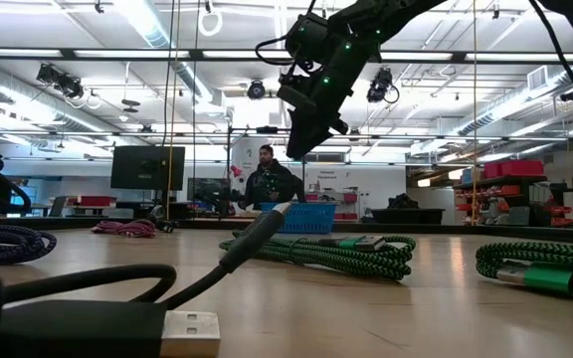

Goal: Pick & Place USB Port
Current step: Put the purple black charger cable into the orange bin

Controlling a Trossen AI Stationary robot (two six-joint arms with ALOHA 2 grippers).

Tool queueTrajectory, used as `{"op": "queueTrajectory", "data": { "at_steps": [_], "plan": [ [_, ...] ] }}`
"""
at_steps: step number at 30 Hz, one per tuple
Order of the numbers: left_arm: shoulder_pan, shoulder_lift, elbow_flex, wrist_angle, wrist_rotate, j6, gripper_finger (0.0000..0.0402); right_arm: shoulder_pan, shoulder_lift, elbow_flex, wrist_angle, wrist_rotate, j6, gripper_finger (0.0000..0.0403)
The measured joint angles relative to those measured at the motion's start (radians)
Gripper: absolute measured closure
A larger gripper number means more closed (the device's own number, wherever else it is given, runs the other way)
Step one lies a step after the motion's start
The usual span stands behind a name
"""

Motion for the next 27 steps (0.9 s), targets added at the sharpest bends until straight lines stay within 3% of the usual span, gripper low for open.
{"op": "queueTrajectory", "data": {
  "at_steps": [9, 16, 27],
  "plan": [
    [-0.005, 0.000, 0.000, -0.011, 0.009, -0.013, 0.0316, 0.000, 0.000, 0.000, 0.014, 0.000, 0.000, 0.0298],
    [0.015, -0.003, 0.000, -0.041, 0.018, 0.122, 0.0323, 0.000, 0.000, 0.000, 0.026, -0.001, 0.005, 0.0298],
    [0.169, -0.003, 0.000, -0.328, 0.108, 0.437, 0.0336, 0.001, 0.000, 0.000, 0.054, -0.002, 0.007, 0.0298]
  ]
}}
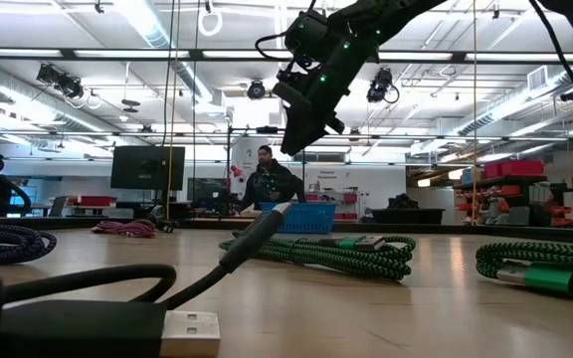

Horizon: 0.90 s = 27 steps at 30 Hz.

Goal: Pick & Place USB Port
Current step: Put the purple black charger cable into the orange bin

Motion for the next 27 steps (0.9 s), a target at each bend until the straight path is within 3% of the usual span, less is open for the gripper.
{"op": "queueTrajectory", "data": {
  "at_steps": [11, 18, 27],
  "plan": [
    [0.168, 0.002, 0.000, 0.076, 0.015, 0.333, 0.0269, 0.009, 0.000, 0.000, 0.000, 0.000, -0.002, 0.0298],
    [0.235, 0.036, 0.000, 0.111, 0.030, 0.382, 0.0233, 0.018, 0.000, 0.000, 0.001, 0.001, -0.018, 0.0298],
    [0.279, 0.171, 0.000, 0.111, 0.123, 0.387, 0.0200, 0.018, 0.000, 0.000, 0.004, 0.002, -0.014, 0.0298]
  ]
}}
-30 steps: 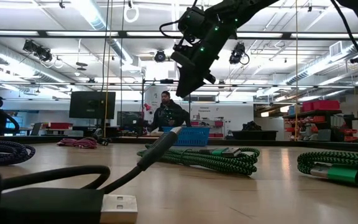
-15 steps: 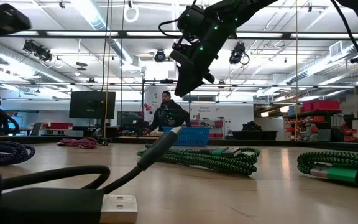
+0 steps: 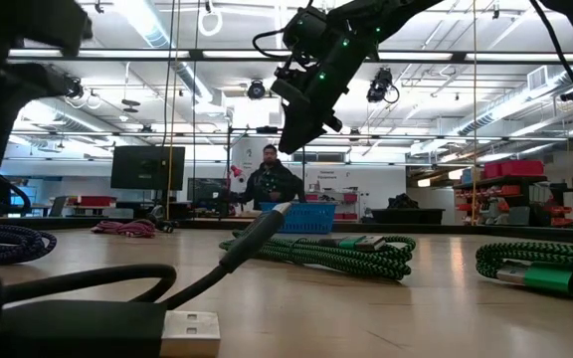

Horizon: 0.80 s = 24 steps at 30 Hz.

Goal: Pick & Place USB Port
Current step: Put the purple black charger cable into the orange bin

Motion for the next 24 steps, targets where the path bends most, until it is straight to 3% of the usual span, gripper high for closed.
{"op": "queueTrajectory", "data": {
  "at_steps": [10, 18, 24],
  "plan": [
    [0.005, 0.085, 0.000, 0.061, 0.065, 0.001, 0.0181, 0.000, 0.000, 0.000, 0.000, 0.000, 0.003, 0.0298],
    [0.012, 0.102, -0.018, 0.089, 0.023, 0.003, 0.0181, 0.001, 0.000, 0.000, 0.004, -0.001, 0.003, 0.0298],
    [0.035, 0.102, -0.095, 0.183, 0.114, 0.000, 0.0181, 0.001, 0.000, 0.000, 0.006, -0.002, 0.003, 0.0298]
  ]
}}
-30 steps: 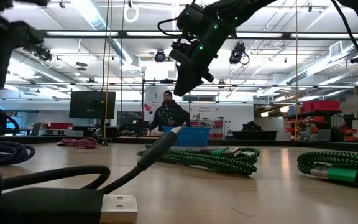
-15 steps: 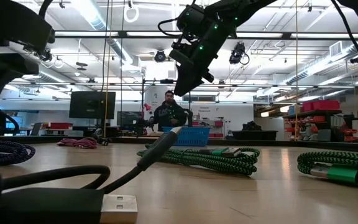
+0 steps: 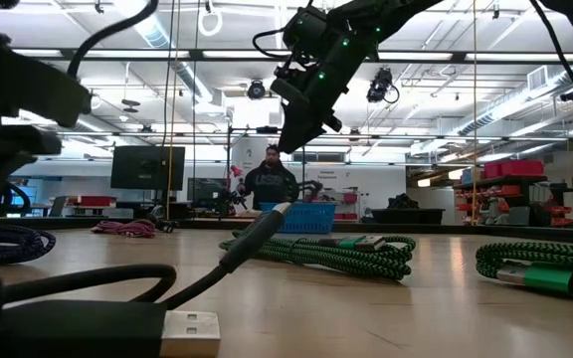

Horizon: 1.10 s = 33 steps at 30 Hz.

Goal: Pick & Place USB Port
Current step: Put the purple black charger cable into the orange bin

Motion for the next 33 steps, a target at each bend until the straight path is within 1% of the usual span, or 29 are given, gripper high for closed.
{"op": "queueTrajectory", "data": {
  "at_steps": [3, 5, 7, 10, 11, 12, 17, 20, 22, 24, 26, 29, 33],
  "plan": [
    [0.009, -0.005, -0.018, 0.018, 0.012, 0.000, 0.0193, 0.000, 0.000, 0.000, 0.002, 0.000, 0.000, 0.0298],
    [0.010, -0.005, -0.018, 0.017, 0.015, 0.000, 0.0217, 0.000, 0.000, 0.000, 0.002, 0.000, 0.000, 0.0298],
    [0.013, -0.005, -0.018, 0.024, 0.015, 0.000, 0.0258, 0.000, 0.000, 0.000, 0.002, 0.000, 0.000, 0.0298],
    [0.013, -0.006, -0.019, 0.025, 0.017, 0.004, 0.0349, 0.000, 0.000, 0.000, 0.002, 0.000, 0.000, 0.0298],
    [0.013, -0.006, -0.019, 0.022, 0.015, 0.002, 0.0371, 0.000, 0.000, 0.000, 0.002, 0.000, 0.000, 0.0298],
    [0.014, -0.006, -0.019, 0.020, 0.012, 0.000, 0.0379, 0.000, 0.000, 0.000, 0.002, 0.000, 0.000, 0.0298],
    [0.013, -0.011, -0.016, 0.014, 0.003, 0.000, 0.0380, 0.000, 0.000, 0.000, 0.003, 0.000, 0.000, 0.0298],
    [0.016, -0.015, 0.009, -0.054, -0.036, -0.001, 0.0380, 0.000, 0.000, 0.000, 0.004, 0.000, 0.000, 0.0298],
    [0.017, -0.032, 0.056, -0.125, -0.063, -0.003, 0.0380, 0.000, 0.000, 0.000, 0.007, 0.001, -0.001, 0.0298],
    [0.016, -0.050, 0.104, -0.221, -0.094, -0.036, 0.0380, 0.000, 0.000, 0.000, 0.012, 0.001, -0.001, 0.0298],
    [0.007, -0.066, 0.147, -0.319, -0.104, -0.093, 0.0380, 0.000, 0.000, 0.000, 0.013, 0.001, -0.001, 0.0298],
    [-0.035, -0.109, 0.212, -0.343, -0.107, -0.171, 0.0380, 0.000, 0.000, 0.000, 0.012, 0.001, -0.001, 0.0298],
    [-0.129, -0.151, 0.279, -0.355, -0.101, -0.283, 0.0380, 0.000, 0.000, 0.000, 0.010, 0.001, -0.001, 0.0298]
  ]
}}
